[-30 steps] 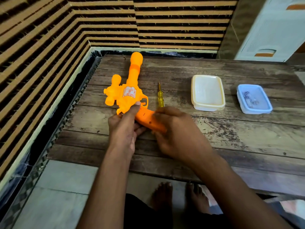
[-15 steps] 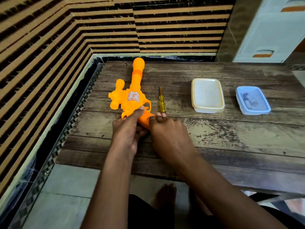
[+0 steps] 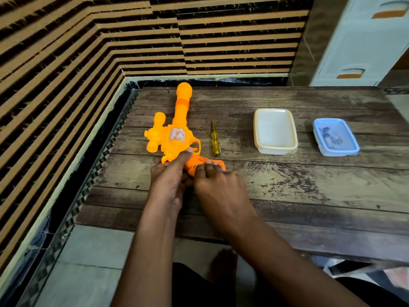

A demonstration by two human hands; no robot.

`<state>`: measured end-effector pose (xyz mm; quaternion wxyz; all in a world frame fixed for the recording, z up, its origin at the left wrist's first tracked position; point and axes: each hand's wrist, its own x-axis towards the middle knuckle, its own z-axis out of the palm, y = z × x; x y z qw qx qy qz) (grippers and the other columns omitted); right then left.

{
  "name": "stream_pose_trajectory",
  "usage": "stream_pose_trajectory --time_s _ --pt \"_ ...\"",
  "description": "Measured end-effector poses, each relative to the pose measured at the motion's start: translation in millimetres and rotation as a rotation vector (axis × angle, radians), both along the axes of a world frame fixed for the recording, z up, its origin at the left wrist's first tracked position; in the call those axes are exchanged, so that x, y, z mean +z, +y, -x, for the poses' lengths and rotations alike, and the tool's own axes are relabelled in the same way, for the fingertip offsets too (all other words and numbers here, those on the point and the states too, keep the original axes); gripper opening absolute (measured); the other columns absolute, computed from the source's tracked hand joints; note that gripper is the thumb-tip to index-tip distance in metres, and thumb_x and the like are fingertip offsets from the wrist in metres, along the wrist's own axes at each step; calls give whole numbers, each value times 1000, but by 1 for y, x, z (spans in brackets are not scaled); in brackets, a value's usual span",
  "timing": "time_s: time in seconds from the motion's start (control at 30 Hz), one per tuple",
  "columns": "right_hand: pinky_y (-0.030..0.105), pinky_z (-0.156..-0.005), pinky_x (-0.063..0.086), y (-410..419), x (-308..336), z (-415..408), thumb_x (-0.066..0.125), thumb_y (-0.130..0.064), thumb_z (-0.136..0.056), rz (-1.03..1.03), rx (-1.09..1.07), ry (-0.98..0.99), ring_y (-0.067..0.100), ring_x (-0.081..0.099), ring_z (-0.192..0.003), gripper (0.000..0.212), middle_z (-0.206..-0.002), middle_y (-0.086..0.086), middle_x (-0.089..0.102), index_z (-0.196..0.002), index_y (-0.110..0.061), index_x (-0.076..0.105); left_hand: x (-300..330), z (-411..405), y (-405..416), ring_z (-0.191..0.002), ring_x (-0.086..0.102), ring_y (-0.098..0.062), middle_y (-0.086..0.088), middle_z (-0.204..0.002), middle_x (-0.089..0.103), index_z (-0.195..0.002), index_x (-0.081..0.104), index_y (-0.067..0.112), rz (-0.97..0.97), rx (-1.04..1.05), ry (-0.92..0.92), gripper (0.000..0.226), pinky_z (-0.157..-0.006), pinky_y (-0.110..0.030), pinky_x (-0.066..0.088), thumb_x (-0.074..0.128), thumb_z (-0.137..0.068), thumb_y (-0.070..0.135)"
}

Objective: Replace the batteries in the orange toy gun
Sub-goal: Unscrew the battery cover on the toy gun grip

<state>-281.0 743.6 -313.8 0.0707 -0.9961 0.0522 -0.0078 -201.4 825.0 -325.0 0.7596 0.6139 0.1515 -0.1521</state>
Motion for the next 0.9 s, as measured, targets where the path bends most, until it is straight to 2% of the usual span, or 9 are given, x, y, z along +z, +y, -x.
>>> stream_pose_trajectory --time_s 0.2,0.27,0.3,0.37,0.43,0.53,0.7,0.8,0.9 --pt "28 -35 40 -3 3 8 38 -12 -76 101 34 -306 33 66 -44 36 -64 11 72 -75 -6 73 -2 -3 1 -54 66 -15 -5 -73 71 -93 71 12 3 6 18 9 -48 -26 55 78 -87 12" --pt "26 -40 27 -7 8 12 56 -10 -74 48 35 -316 35 61 -39 14 -56 8 65 -72 -11 70 -2 -3 0 -55 67 -16 -4 -72 72 -95 73 10 27 12 22 9 -48 -27 55 77 -88 11" --pt "26 -42 26 -10 9 15 68 -7 -70 -31 33 -322 35 59 -39 6 -53 8 63 -72 -12 68 -3 -3 -1 -55 67 -16 -4 -71 72 -96 73 10 34 12 24 9 -47 -27 55 77 -88 11" --pt "30 -40 39 -22 12 22 74 -3 -69 -229 15 -313 38 58 -44 15 -56 11 61 -74 -14 64 -5 -5 -2 -56 69 -16 -7 -77 74 -101 71 9 50 21 41 15 -50 -30 57 77 -88 12" --pt "42 -46 48 -36 20 27 60 -9 -76 -299 -28 -289 39 57 -52 5 -62 11 59 -74 -13 58 -8 -8 -3 -68 75 -20 -14 -98 77 -117 69 7 71 20 71 33 -55 -34 61 78 -87 16" --pt "44 -58 50 -67 23 30 48 -14 -76 -227 -153 -220 40 59 -65 14 -68 13 58 -80 -8 59 -11 -10 -4 -80 79 -24 -16 -108 78 -123 65 9 67 27 85 38 -55 -35 61 77 -88 18" --pt "39 -65 51 -97 24 45 61 -14 -87 -111 -319 -96 45 64 -82 9 -79 18 62 -91 -13 69 -12 -12 -5 -81 79 -22 -13 -109 77 -123 64 13 45 35 92 37 -53 -33 61 78 -88 21" --pt "36 -66 44 -100 21 47 63 -14 -91 -57 -358 -62 44 67 -84 6 -81 20 62 -91 -11 68 -13 -14 -5 -81 79 -21 -13 -112 77 -129 62 12 41 37 91 45 -52 -33 60 78 -88 21" --pt "40 -69 58 -100 17 48 62 -6 -88 -151 -363 -80 40 68 -77 7 -78 15 65 -82 -9 60 -14 -15 -6 -82 78 -22 -14 -115 75 -129 62 12 18 35 94 43 -49 -32 60 76 -89 21"
